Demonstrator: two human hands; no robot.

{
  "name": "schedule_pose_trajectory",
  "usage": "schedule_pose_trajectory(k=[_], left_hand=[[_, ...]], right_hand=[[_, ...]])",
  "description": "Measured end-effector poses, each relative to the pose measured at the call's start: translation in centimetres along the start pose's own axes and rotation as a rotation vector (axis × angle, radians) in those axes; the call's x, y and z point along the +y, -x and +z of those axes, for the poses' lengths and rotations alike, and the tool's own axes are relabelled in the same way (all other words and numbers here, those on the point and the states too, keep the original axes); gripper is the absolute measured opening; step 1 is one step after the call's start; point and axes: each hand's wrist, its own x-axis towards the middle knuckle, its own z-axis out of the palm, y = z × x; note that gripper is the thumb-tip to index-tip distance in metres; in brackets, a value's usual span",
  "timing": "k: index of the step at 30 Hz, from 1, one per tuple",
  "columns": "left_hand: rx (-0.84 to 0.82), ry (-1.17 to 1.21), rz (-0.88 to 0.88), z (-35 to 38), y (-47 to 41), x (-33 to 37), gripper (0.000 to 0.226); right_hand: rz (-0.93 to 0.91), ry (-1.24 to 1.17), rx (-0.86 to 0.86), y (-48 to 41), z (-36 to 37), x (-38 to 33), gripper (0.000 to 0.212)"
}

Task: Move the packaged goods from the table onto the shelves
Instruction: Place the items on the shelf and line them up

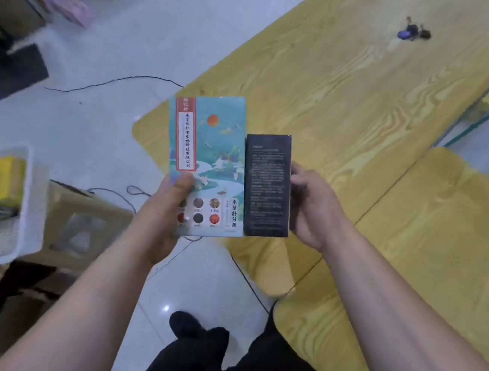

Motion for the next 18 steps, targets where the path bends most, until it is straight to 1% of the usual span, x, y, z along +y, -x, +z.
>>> schedule_pose_trajectory(k=[2,4,7,9,11,12,15,17,18], left_hand=[[0.069,0.099,0.008,-3.5,1.9,1.0,0.026],[0.150,0.180,0.040,-7.4,4.0,1.7,0.024],[0.258,0.278,0.144,-13.7,8.1,1.7,0.028],[0.309,0.346,0.213,-18.3,11.5,1.5,0.040],[0.362,0.405,0.263,-23.3,15.1,1.2,0.059],[0.401,0.409,0.298,-26.0,16.9,1.0,0.060],[0.585,0.417,0.394,-34.3,22.3,-0.4,0.031],[0.689,0.453,0.448,-39.4,26.3,-1.5,0.022],[0.728,0.470,0.484,-41.7,28.5,-2.0,0.021]], right_hand=[[0.049,0.037,-0.134,-0.5,3.4,0.1,0.045],[0.076,0.108,-0.261,-0.9,7.5,0.6,0.050],[0.038,0.182,-0.363,-1.1,14.9,2.5,0.052],[-0.017,0.253,-0.404,-1.0,20.8,4.6,0.053],[-0.040,0.327,-0.431,-0.5,26.9,7.4,0.049],[-0.042,0.366,-0.450,-0.1,30.1,9.0,0.045],[-0.067,0.481,-0.545,2.0,39.6,14.4,0.038],[-0.076,0.501,-0.636,3.8,45.6,18.1,0.036],[-0.069,0.508,-0.681,4.7,48.4,20.1,0.036]])
